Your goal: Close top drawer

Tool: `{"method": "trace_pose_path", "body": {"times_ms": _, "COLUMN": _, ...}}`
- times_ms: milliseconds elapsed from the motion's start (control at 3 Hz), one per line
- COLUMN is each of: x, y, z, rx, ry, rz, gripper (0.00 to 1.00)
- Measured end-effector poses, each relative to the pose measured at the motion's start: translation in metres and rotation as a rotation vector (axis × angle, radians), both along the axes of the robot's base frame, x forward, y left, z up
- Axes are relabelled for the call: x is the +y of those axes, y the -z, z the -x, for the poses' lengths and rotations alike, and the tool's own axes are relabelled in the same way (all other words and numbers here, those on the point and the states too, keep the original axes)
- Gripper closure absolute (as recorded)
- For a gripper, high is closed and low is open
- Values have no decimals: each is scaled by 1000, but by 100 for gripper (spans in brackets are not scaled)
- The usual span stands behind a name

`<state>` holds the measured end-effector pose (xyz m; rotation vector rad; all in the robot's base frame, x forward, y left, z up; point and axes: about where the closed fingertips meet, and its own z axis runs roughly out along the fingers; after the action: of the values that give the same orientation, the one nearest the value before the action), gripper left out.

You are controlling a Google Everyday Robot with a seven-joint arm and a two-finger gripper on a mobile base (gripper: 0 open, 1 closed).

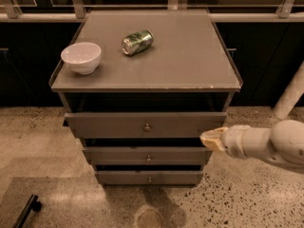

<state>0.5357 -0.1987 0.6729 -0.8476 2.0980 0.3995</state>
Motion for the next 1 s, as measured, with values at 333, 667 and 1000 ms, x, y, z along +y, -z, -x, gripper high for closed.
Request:
{"method": "trace_pose_path", "body": {"times_ms": 333, "x": -14, "y": 3, "z": 19, "rx": 22, "ry": 14, "rz": 2, "gripper": 81}}
{"method": "trace_pose_path", "body": {"times_ms": 667, "x": -12, "y": 3, "z": 18, "rx": 21, "ry": 12, "rz": 2, "gripper": 58}}
{"method": "trace_pose_path", "body": {"times_ms": 1000, "x": -12, "y": 3, "z": 18, "rx": 21, "ry": 12, "rz": 2, "gripper": 34}}
